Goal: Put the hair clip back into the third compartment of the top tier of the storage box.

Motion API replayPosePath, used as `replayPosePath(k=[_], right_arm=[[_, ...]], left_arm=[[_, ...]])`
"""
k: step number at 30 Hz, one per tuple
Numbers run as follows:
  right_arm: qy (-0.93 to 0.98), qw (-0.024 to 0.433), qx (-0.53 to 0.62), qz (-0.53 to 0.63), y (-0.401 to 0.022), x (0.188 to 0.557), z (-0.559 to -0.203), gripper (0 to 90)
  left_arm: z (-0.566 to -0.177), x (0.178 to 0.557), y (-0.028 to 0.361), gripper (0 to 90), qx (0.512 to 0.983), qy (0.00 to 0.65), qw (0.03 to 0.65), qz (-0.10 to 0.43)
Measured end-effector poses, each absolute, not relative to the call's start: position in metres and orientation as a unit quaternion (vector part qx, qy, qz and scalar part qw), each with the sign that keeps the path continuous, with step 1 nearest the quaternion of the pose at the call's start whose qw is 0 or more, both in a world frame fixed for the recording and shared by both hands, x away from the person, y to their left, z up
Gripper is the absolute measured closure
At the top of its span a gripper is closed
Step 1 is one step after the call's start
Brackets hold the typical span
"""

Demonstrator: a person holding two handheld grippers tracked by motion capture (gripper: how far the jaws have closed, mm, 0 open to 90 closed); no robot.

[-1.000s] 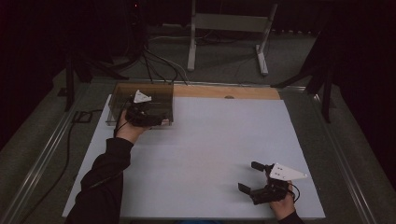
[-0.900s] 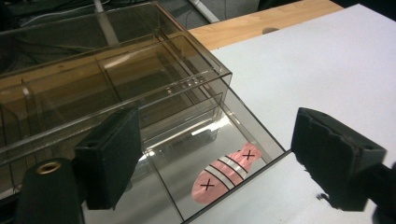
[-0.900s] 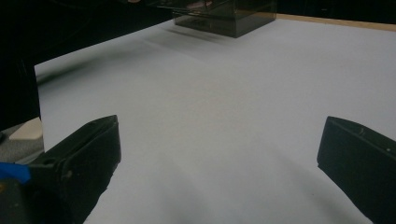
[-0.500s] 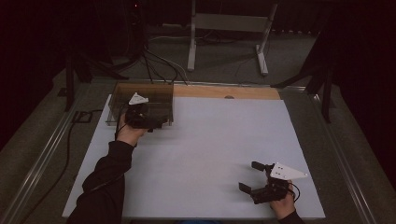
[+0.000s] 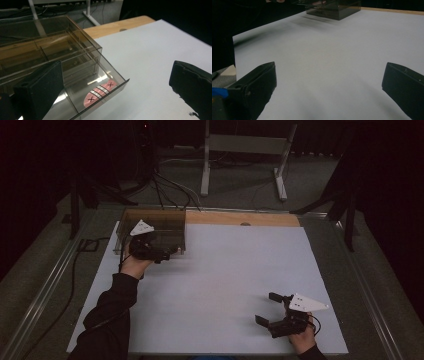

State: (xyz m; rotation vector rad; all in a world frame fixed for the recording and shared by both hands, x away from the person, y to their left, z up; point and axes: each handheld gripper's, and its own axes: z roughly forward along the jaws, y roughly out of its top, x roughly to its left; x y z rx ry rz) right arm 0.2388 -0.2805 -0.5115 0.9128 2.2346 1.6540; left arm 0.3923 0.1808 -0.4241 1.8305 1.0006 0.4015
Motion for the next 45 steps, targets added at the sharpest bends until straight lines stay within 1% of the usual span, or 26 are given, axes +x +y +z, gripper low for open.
replayPosePath(k=[3,5,8,12,24,28,35,38,45], right_arm=[[0.761,0.107,0.310,0.560,-0.279,0.240,-0.511,0.0],[0.762,0.106,0.307,0.560,-0.278,0.240,-0.511,0.0],[0.762,0.105,0.306,0.561,-0.277,0.240,-0.511,0.0],[0.763,0.108,0.303,0.561,-0.277,0.238,-0.509,0.0],[0.763,0.114,0.300,0.561,-0.275,0.236,-0.508,0.0],[0.763,0.114,0.301,0.560,-0.275,0.236,-0.508,0.0],[0.762,0.113,0.303,0.561,-0.276,0.236,-0.508,0.0],[0.762,0.112,0.303,0.562,-0.276,0.236,-0.508,0.0],[0.763,0.113,0.302,0.560,-0.275,0.237,-0.508,0.0]], left_arm=[[-0.420,0.388,0.182,0.6,0.758,0.399,0.489,0.163],[-0.418,0.386,0.184,0.6,0.754,0.395,0.503,0.149],[-0.417,0.382,0.183,0.6,0.753,0.393,0.508,0.144],[-0.417,0.375,0.180,0.6,0.767,0.375,0.503,0.138],[-0.421,0.357,0.175,0.6,0.773,0.365,0.505,0.121],[-0.424,0.352,0.172,0.6,0.783,0.355,0.497,0.120],[-0.430,0.344,0.169,0.6,0.785,0.350,0.499,0.113],[-0.436,0.339,0.168,0.6,0.790,0.348,0.490,0.120],[-0.446,0.335,0.169,0.6,0.788,0.351,0.495,0.107]])
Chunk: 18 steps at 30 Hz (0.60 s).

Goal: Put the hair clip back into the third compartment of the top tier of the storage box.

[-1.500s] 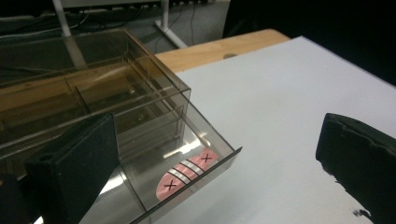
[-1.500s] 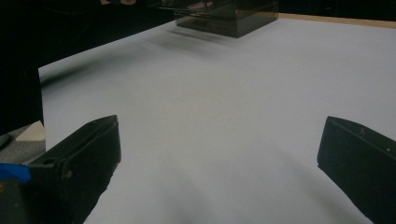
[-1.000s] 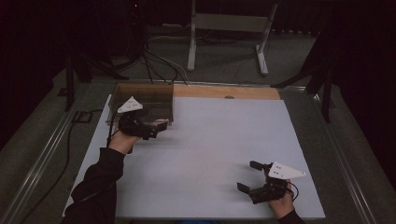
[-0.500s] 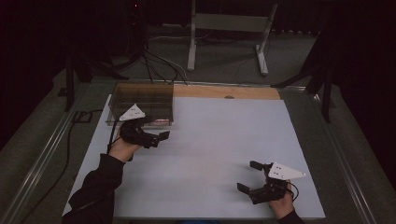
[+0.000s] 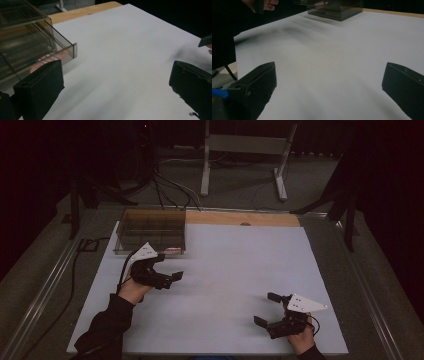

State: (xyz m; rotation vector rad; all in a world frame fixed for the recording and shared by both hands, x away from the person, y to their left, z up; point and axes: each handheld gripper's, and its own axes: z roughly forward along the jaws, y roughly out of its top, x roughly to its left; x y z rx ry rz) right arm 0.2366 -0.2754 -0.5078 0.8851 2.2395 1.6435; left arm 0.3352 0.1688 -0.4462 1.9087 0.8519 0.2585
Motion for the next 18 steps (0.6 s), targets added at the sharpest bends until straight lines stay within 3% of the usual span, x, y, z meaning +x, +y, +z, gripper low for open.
replayPosePath(k=[18], right_arm=[[0.764,0.110,0.301,0.561,-0.275,0.236,-0.507,0.0]], left_arm=[[-0.476,0.324,0.164,0.6,0.796,0.348,0.489,0.079]])
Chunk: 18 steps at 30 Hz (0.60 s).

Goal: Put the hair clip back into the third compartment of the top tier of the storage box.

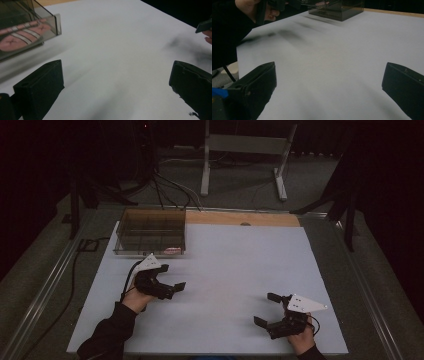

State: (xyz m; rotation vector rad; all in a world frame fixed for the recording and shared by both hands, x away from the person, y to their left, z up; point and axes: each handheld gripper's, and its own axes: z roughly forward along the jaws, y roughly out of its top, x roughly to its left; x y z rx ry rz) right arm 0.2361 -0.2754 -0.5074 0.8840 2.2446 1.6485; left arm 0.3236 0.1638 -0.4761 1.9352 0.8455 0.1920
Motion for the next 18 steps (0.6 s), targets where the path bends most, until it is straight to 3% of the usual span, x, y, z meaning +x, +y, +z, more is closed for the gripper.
replayPosePath(k=[18], right_arm=[[0.765,0.110,0.298,0.560,-0.275,0.235,-0.507,0.0]], left_arm=[[-0.502,0.300,0.171,0.7,0.819,0.322,0.469,0.072]])
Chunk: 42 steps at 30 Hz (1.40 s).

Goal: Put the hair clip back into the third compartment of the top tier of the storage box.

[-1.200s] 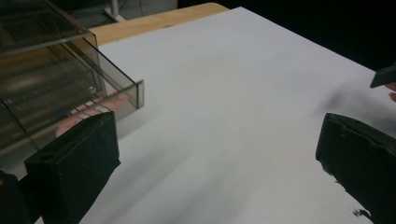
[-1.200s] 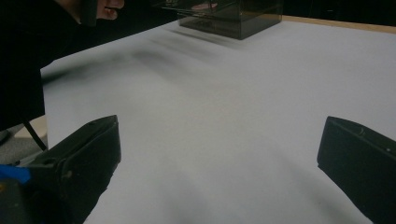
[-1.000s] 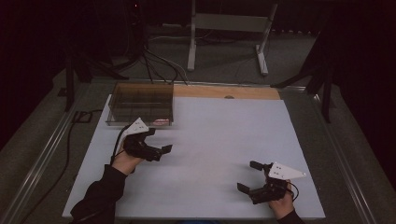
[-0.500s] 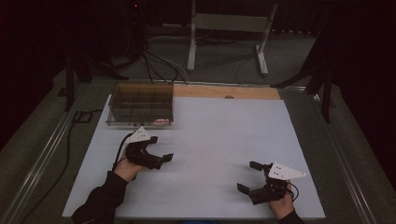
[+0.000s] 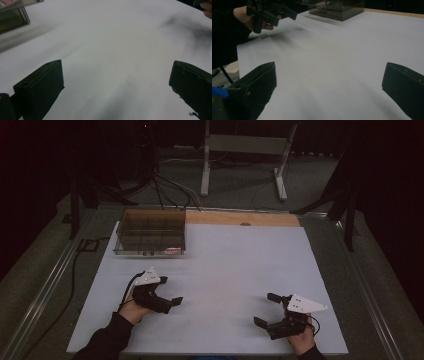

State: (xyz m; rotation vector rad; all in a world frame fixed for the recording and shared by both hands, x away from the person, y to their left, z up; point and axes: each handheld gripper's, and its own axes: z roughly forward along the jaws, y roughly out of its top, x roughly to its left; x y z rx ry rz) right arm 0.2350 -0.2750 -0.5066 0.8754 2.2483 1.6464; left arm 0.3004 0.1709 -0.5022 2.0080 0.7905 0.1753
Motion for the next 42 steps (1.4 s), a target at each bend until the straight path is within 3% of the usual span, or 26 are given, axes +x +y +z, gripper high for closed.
replayPosePath(k=[20,42], right_arm=[[0.765,0.109,0.301,0.559,-0.274,0.235,-0.507,0.0],[0.768,0.110,0.298,0.556,-0.274,0.235,-0.507,0.0]], left_arm=[[-0.513,0.255,0.204,0.7,0.825,0.323,0.460,0.067],[-0.517,0.229,0.246,0.7,0.788,0.370,0.486,0.075]])
